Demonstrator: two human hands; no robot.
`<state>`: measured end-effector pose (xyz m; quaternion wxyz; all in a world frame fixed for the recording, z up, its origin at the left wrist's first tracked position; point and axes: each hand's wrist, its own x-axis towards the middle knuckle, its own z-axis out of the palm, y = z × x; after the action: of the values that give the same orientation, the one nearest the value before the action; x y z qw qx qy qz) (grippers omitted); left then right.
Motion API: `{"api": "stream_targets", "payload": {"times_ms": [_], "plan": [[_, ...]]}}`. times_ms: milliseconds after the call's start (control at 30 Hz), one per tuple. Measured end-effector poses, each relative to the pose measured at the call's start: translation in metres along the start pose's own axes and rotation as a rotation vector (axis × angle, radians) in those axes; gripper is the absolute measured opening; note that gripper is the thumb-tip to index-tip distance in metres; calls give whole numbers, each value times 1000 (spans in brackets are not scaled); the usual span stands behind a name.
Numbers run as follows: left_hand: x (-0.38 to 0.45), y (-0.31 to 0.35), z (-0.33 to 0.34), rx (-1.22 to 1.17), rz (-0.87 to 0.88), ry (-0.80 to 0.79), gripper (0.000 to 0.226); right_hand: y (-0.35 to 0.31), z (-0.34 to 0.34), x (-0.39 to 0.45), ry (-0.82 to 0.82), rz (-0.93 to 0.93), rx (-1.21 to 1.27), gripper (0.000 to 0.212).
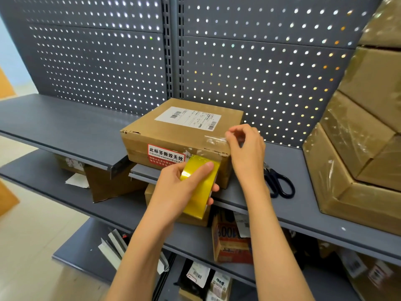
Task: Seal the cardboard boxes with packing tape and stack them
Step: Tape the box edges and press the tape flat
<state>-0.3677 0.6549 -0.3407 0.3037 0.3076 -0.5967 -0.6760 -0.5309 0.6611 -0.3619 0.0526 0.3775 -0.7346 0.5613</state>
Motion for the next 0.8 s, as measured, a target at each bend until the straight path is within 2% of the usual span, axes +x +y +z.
{"api": "stream_targets", "payload": {"times_ms": [67,100,167,233,300,500,800], "plan": [[2,0,2,3,-2,11,19,-6,-8,-3,11,-107,47,22],[3,-1,3,4,0,18,19,-12,-12,-5,-52,-167,81,27],[4,-1,5,-5,10,34,18,-23,-15,-14,-272,-239,69,36],[4,-2,7,-13,24,43,17,-27,-12,-20,-492,-215,-30,46],[3,-2,7,-11,31,45,17,-26,-12,-18,-592,-185,-109,52],[0,-5,7,20,26,79,21,-28,-15,-10,-708,-121,-238,55],[-3,-15,7,81,-60,200,30,-21,-13,-9,-719,-93,-216,54]]}}
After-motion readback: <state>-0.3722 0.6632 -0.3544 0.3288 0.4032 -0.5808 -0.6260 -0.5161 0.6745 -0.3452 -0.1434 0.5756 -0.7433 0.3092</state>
